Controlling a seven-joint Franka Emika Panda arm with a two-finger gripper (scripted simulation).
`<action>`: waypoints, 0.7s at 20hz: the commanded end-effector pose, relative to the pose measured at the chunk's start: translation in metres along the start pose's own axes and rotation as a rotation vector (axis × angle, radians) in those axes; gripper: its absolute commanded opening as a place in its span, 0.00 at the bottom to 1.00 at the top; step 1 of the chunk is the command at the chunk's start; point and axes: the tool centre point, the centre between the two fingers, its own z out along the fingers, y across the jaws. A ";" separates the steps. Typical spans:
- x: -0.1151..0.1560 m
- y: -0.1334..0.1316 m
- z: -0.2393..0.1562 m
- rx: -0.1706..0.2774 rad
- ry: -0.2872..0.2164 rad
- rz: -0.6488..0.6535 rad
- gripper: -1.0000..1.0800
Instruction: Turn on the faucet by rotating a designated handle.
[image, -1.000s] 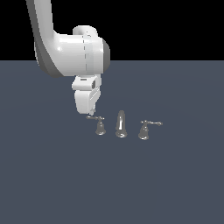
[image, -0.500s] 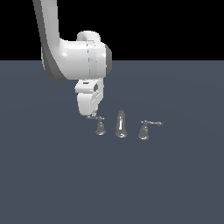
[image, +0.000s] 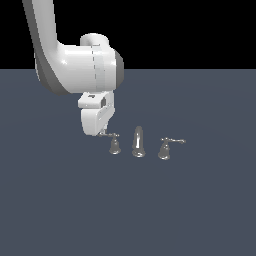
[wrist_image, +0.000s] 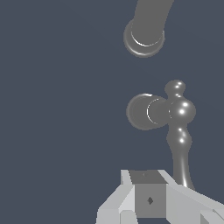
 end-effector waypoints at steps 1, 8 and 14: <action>-0.008 0.013 0.000 -0.004 0.000 -0.006 0.00; 0.002 0.021 0.000 0.000 0.000 0.002 0.00; 0.004 0.042 0.000 -0.002 0.000 -0.003 0.00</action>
